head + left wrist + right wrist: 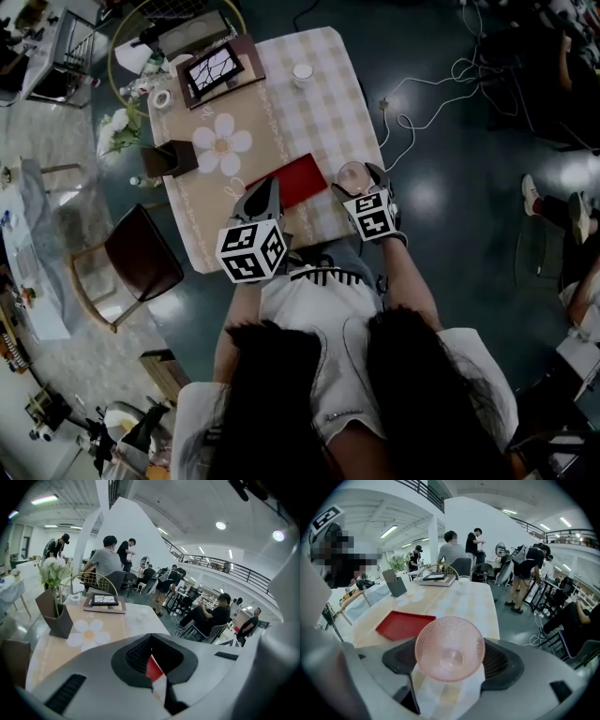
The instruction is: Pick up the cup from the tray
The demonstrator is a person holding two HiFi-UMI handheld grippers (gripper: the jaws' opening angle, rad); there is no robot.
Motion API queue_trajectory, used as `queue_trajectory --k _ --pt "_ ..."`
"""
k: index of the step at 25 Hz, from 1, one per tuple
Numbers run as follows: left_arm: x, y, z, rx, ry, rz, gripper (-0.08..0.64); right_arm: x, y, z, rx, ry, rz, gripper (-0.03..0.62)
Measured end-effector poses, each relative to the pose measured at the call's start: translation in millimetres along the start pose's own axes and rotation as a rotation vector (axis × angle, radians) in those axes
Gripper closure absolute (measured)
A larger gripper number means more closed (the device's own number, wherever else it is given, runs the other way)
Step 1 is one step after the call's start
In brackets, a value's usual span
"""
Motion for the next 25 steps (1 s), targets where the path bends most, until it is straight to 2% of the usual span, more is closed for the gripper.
queue_trajectory --k 4,8,12,16,20,25 --pt "-0.3 3.4 -6.2 -0.013 -0.015 -0.025 0.554 1.5 2.4 -4.3 0.008 0.015 0.007 0.195" --pt "-0.6 2.6 -7.9 -0.002 -0.020 -0.019 0.554 -12.5 2.7 -11.7 0.018 -0.051 0.015 0.193" --pt "0.6 -0.9 -8.3 0.016 -0.023 -0.009 0.554 -26.0 -0.5 -24.3 0.051 -0.108 -0.012 0.195" --pt "-1.7 2.4 -10.5 0.015 -0.034 -0.011 0.554 -42.5 -1.2 -37.0 0.047 -0.152 -0.034 0.193" --pt "-3.5 3.8 -12.1 0.015 -0.040 -0.010 0.554 -58.9 -2.1 -49.2 0.024 -0.198 -0.002 0.195" --pt "-2.5 4.4 -15.4 0.011 -0.046 -0.013 0.554 -90.0 22.3 -64.3 -0.084 -0.261 -0.012 0.208"
Point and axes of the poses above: the fingertips, and each gripper's own axes: z forward along the fingers, y to its left, x out of its underside, the point moved 4 cm from there along -z, backward along the fingers, and after that the axes turned 12 degrees about -y, right-handed, at the moved point
